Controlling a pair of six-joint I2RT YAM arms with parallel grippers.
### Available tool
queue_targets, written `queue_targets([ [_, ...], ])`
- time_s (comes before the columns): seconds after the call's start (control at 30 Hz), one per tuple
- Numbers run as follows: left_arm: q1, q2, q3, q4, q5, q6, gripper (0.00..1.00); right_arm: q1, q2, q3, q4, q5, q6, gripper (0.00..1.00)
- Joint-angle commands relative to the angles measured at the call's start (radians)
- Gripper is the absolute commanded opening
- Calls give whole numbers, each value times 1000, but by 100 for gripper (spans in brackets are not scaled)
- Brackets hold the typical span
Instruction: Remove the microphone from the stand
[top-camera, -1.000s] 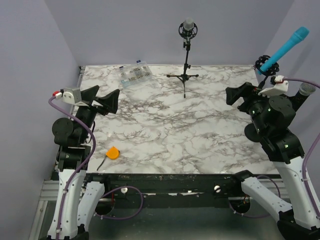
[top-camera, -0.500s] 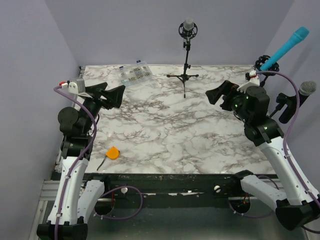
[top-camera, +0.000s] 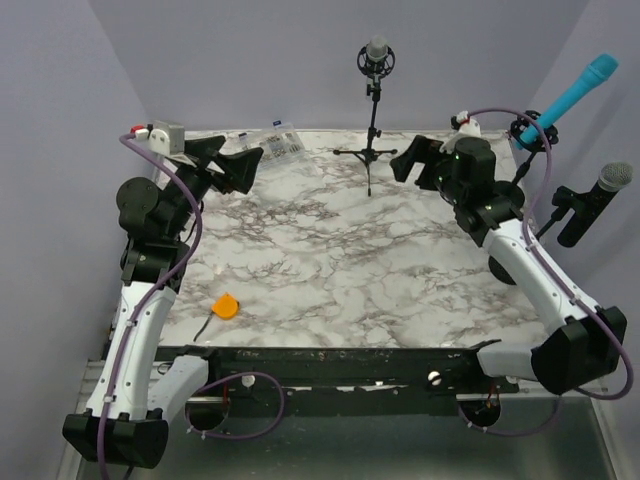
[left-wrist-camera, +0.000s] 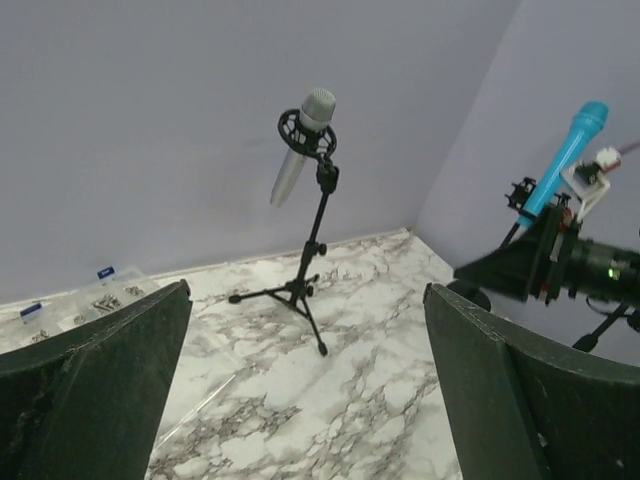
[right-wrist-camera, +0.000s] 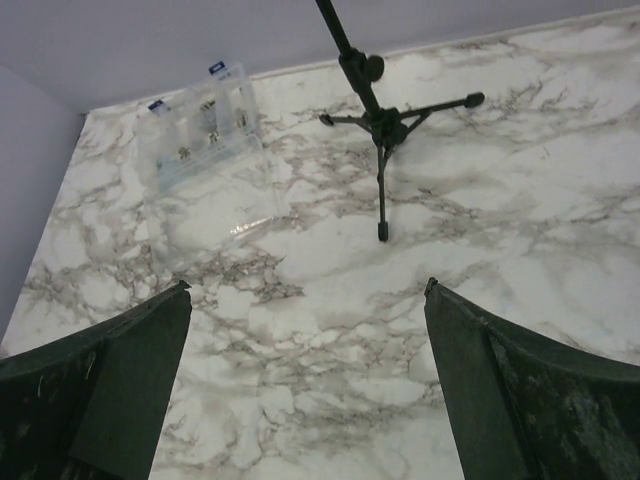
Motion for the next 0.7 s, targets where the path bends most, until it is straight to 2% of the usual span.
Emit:
queue_targets([
  [0.0,-5,-16,-46,-5,118,99,98,-5,125,165,163,38,-76,100],
  [0.13,-10,-34,-64,5,151,98,98,-2,305,369,212,28,-93,100],
  [0.37,20,-29,-65,54,235,50,98,10,612,760,177,69,-147,100],
  [0.5,47,-9,-73,77,254,23,98,17,783,1030,90,91,-167,97],
  [0.67,52,16,-70,85,271,11,99,25,957,1256,76,125,-228,97],
])
